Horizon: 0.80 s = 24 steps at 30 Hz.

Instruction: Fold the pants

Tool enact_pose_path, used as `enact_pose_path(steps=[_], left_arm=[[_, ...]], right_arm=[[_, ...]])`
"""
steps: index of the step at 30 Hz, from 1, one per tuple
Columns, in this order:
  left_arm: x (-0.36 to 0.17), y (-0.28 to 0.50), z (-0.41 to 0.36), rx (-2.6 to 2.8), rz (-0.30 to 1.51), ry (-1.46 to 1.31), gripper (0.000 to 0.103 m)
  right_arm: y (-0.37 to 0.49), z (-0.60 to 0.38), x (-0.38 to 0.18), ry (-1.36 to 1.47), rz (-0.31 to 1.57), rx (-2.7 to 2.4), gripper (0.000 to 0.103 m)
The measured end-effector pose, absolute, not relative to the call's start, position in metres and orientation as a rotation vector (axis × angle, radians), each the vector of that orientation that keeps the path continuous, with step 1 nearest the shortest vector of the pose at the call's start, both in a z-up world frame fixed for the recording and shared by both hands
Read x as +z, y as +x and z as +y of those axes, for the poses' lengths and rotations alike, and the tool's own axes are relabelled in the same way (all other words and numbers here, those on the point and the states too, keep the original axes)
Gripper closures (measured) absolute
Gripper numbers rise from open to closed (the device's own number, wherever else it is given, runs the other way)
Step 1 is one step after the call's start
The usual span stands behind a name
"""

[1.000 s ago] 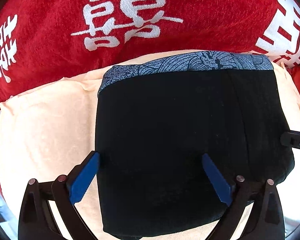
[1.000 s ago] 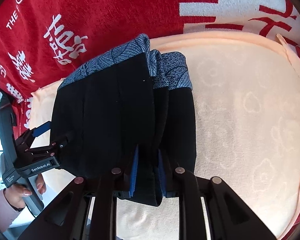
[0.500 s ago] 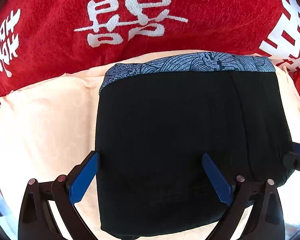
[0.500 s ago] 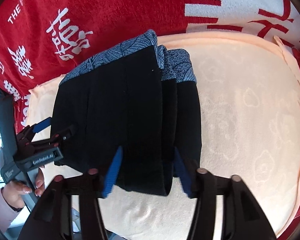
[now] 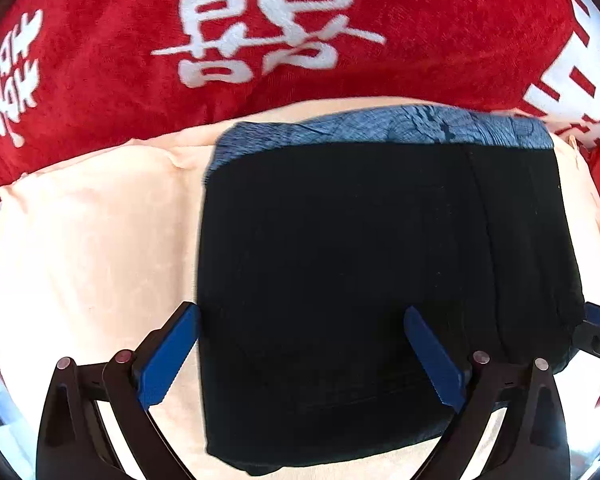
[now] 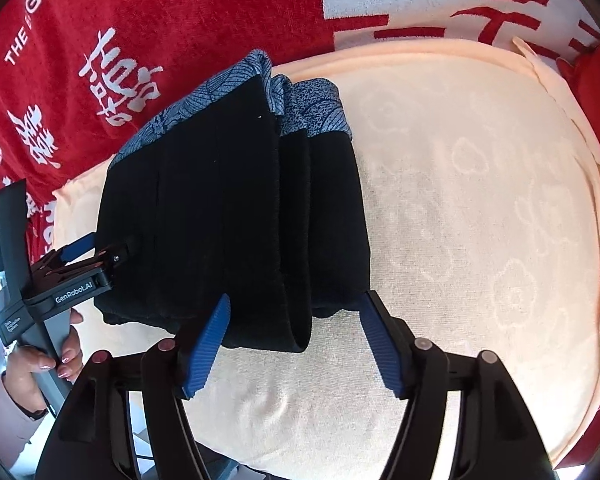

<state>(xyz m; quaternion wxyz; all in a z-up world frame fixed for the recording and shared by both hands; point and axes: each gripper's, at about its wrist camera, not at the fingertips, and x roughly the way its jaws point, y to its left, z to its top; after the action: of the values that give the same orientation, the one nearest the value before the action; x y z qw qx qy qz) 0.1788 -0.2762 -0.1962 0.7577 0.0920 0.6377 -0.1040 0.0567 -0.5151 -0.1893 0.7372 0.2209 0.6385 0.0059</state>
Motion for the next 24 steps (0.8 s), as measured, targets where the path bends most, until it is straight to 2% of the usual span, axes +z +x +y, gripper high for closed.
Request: enact_pose_path(steps=[7,16,24], left_arm=[[-0.184,0.203,-0.247,-0.232,1.364,0.141,0.002],[-0.215,0.235,-0.214,-0.342,1.479,-0.004,0.002],[-0.232,0.247,-0.221,-0.518,1.52,0.0,0.001]], right_arm=[[0.065,-0.533,-0.194,0.578,1.382,0.038,0.025],[0.093,-0.573,-0.213,0.762,1.333,0.064,0.023],[0.108,-0.582,-0.248,0.863,1.371,0.246,0.022]])
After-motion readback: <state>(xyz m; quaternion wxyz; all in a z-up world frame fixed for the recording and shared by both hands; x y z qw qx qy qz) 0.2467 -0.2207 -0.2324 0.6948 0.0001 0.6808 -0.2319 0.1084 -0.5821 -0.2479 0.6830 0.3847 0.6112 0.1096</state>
